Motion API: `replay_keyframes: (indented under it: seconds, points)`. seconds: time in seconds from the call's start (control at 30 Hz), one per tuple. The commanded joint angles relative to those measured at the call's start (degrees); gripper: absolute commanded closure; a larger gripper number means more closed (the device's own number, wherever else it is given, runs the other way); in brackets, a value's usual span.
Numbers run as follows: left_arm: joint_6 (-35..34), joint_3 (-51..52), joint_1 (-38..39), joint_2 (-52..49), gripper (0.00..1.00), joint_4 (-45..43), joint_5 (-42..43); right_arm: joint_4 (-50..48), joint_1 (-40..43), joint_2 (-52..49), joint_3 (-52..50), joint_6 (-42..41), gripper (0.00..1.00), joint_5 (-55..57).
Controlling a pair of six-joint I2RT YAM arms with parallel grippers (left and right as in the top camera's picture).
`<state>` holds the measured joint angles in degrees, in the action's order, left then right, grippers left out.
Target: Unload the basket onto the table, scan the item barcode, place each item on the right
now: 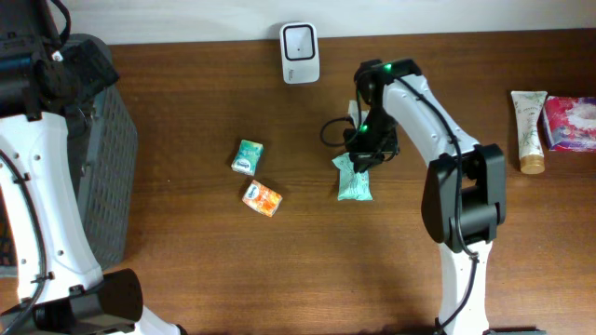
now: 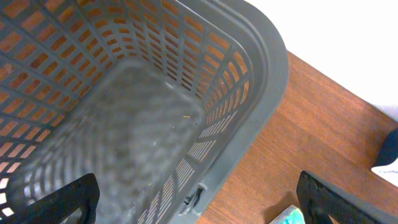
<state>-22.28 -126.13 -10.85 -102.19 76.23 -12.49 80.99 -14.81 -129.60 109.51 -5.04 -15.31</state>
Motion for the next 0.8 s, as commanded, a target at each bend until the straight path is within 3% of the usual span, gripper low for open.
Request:
replay_keyframes:
  seconds: [0.0,0.17,0.27,0.47,0.6,0.77]
  points:
    - [-0.35,-0.57,-0.20,0.92,0.01,-0.11,-0.42,-3.58,-1.14,-0.33,-4.13,-2.71,0.96,2.51]
    - [-0.35,-0.57,-0.20,0.92,0.01,-0.11,-0.42,-14.38,-2.89,-0.33,-13.53,-7.54,0.96,5.22]
    - [-0.35,-0.57,-0.20,0.92,0.01,-0.11,-0.42,-11.87,-3.61,0.52,-11.54,-7.50,0.96,4.15]
    - [-0.35,-0.57,-0.20,0.92,0.01,-0.11,-0.42,3.65,-3.56,2.49,2.71,-7.26,0.96,6.78]
    - [-0.35,-0.57,-0.20,0.92,0.01,-0.11,-0.42,5.40,-3.72,2.45,0.57,-7.26,0.96,7.28]
    - [-0.35,-0.57,-0.20,0.92,0.01,-0.11,-0.42,-3.26,-4.72,2.38,-9.25,-7.50,0.96,7.08]
